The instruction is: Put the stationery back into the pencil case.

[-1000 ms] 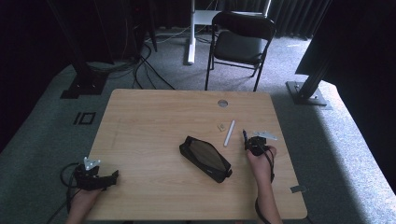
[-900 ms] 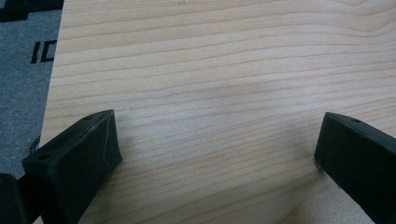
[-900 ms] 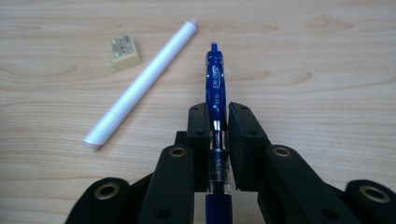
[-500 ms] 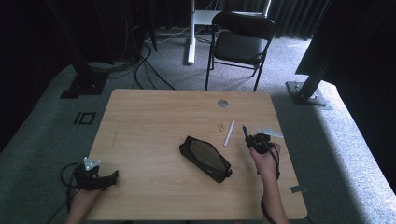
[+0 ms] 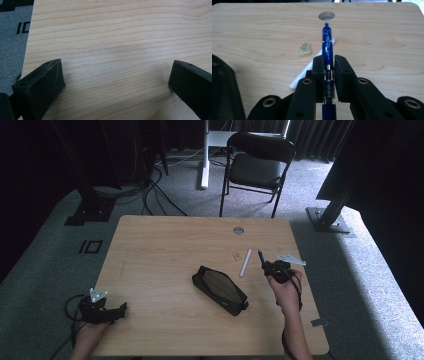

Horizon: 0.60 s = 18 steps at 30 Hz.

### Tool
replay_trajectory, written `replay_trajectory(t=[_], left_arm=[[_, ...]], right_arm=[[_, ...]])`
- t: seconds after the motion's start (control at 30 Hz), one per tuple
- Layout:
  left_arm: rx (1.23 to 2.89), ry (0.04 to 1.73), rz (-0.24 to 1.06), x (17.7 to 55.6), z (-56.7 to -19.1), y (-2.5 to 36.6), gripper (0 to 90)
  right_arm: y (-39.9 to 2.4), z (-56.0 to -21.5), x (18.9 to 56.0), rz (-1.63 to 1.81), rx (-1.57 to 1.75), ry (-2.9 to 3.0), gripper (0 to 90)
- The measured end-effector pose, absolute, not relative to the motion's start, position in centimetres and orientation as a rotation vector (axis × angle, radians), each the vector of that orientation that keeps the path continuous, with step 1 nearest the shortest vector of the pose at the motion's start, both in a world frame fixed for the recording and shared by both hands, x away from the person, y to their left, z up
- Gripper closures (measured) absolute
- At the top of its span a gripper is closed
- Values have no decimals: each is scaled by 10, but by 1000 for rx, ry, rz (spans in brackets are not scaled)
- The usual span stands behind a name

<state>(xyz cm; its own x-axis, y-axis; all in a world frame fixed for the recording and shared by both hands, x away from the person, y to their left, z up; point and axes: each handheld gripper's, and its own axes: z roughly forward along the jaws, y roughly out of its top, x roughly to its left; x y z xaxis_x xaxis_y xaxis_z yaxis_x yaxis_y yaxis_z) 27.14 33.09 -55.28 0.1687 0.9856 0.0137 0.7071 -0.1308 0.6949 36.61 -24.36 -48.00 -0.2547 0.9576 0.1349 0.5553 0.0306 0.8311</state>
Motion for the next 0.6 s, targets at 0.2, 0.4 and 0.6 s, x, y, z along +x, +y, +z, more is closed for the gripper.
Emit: replay_trajectory(t=[0.2,0.4,0.6], left_arm=[[1903,1595,660,271,-553,331,3],[1903,1595,660,271,-553,331,3],[1903,1595,660,271,-553,331,4]], right_arm=[[-240,-471,364,1149,1505,1848,796],[-231,-463,360,1174,1458,1873,796],[-220,-453,358,1195,1412,1904,796]])
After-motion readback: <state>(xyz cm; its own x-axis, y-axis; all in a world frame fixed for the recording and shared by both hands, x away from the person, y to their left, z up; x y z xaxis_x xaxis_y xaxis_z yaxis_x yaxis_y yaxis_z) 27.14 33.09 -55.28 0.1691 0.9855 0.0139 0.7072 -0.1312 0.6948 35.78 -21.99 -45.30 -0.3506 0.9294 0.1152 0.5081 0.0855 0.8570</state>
